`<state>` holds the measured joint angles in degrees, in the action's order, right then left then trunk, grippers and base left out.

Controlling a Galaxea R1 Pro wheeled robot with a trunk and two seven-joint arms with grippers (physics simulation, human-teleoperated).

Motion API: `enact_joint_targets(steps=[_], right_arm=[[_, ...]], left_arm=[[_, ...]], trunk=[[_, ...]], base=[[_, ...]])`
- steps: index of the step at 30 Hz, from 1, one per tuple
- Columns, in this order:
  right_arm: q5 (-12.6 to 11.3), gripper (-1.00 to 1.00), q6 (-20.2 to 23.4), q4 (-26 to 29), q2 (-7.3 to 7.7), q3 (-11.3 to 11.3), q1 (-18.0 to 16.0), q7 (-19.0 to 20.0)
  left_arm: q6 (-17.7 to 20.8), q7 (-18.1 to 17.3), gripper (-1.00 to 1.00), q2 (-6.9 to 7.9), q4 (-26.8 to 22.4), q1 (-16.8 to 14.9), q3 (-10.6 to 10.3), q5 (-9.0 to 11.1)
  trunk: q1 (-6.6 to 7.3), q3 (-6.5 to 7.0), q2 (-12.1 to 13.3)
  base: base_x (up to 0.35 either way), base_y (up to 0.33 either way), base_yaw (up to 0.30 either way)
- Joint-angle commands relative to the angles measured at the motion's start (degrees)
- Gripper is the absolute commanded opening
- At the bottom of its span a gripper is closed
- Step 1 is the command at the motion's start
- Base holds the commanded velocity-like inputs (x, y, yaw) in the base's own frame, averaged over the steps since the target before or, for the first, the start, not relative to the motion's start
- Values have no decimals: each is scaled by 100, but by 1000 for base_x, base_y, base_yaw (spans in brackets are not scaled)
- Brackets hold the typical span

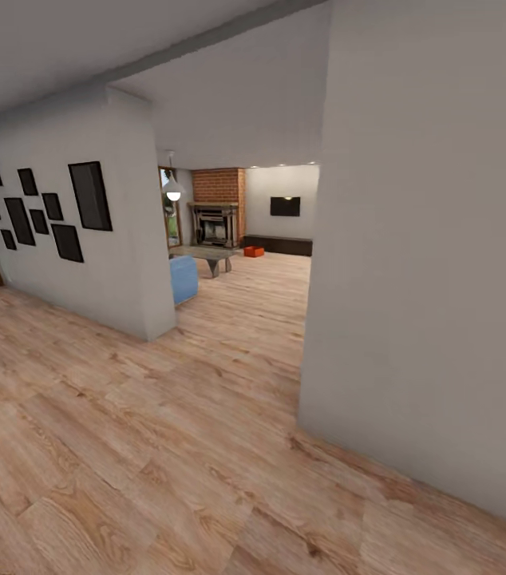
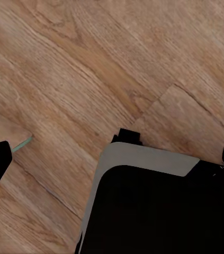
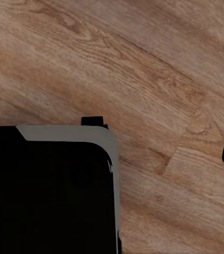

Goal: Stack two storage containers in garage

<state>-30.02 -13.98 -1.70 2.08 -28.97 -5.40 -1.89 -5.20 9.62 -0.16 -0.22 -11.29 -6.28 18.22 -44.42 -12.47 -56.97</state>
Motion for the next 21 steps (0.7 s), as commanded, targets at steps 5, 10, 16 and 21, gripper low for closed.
enact_joint_targets(steps=[5,10,16,21], right_arm=[[-39,100,-22,-14,-8,-54,-5,-4],[-39,100,-19,-10,-6,-55,-5,-4],[-39,100,-18,-13,-6,-48,-5,-4],[-39,100,-17,-9,-6,-47,-5,-4]], left_arm=[[-16,13,100,-2,4,-5,-51,50],[-16,13,100,-2,4,-5,-52,50],[-16,13,100,-2,4,-5,-49,50],[-16,14,100,-2,4,-5,-50,50]], trunk=[[-4,-7,-4],[-4,-7,-4],[-4,-7,-4],[-4,-7,-4]], base=[[324,0,274],[324,0,274],[324,0,273],[324,0,274]])
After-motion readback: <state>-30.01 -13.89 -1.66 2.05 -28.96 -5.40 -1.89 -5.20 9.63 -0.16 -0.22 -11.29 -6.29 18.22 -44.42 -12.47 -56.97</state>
